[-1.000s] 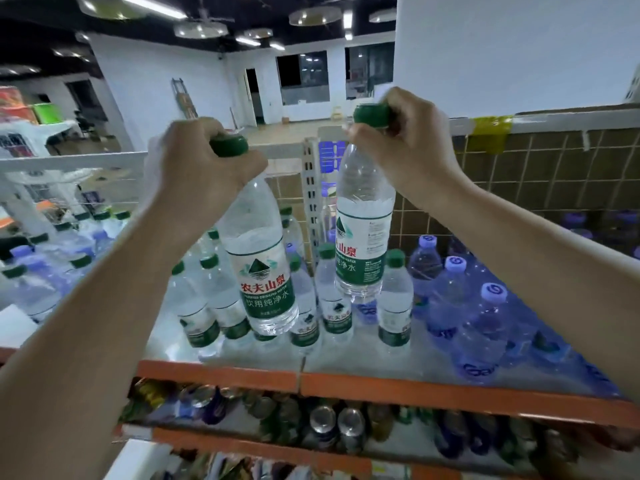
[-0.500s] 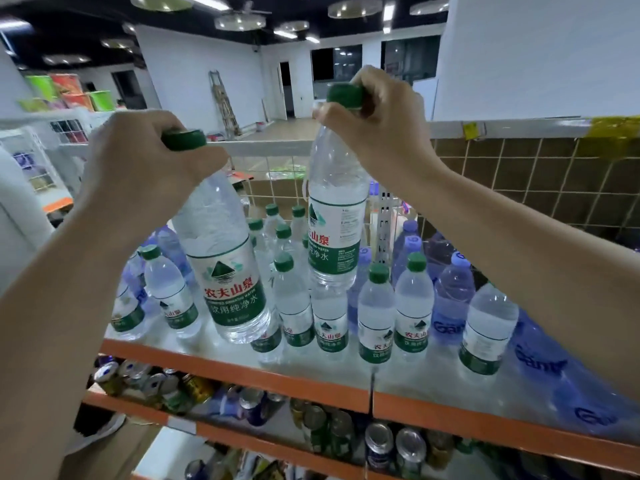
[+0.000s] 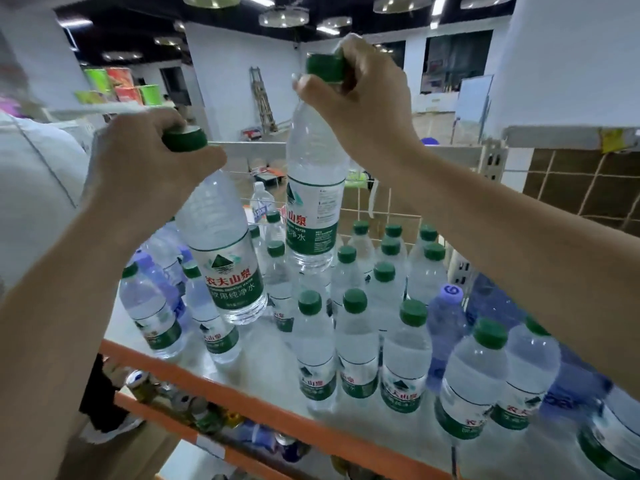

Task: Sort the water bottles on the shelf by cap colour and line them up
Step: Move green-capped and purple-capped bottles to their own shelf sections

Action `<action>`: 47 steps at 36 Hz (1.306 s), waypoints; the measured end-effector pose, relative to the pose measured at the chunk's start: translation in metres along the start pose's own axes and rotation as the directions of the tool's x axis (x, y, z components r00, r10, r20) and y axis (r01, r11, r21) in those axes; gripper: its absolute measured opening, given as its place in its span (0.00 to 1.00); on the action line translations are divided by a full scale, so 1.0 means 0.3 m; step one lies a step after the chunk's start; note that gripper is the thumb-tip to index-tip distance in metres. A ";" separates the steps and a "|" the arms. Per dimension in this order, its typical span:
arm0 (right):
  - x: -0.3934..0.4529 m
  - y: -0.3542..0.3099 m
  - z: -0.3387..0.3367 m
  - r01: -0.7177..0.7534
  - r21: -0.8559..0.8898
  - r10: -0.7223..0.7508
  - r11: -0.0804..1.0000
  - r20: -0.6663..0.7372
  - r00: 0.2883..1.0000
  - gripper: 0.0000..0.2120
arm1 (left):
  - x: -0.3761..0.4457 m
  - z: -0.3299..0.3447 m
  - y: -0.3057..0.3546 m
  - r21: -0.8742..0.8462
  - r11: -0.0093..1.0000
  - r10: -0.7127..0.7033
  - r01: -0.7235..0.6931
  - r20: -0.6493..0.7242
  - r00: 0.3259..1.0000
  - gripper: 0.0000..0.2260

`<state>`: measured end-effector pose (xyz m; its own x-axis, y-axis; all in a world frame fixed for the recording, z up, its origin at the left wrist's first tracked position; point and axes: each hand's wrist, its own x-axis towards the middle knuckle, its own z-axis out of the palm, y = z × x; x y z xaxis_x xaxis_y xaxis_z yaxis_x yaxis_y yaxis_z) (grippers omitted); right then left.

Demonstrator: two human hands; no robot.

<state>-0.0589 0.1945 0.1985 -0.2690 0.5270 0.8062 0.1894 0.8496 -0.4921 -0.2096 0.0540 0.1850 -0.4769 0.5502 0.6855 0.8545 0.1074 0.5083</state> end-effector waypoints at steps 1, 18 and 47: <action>0.009 0.003 0.027 0.003 -0.007 -0.003 1.000 0.002 1.000 0.16 | 0.004 0.012 -0.020 0.005 1.000 0.001 -0.001 0.016 1.000 0.07; 0.129 0.066 0.384 -0.061 -0.204 0.031 0.977 -0.147 0.989 0.12 | 0.069 0.253 -0.398 0.042 0.990 0.092 -0.137 0.546 0.832 0.13; 0.044 0.420 0.654 -0.270 -0.648 0.628 0.712 0.415 0.659 0.16 | 0.093 0.453 -0.526 -0.180 0.879 0.325 -0.442 0.904 0.279 0.08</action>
<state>-0.2238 0.3125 0.0829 -0.4499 0.8890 0.0856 0.8199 0.4491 -0.3551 -0.3296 0.1649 0.0532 0.3314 0.9365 -0.1147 0.9245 -0.2980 0.2376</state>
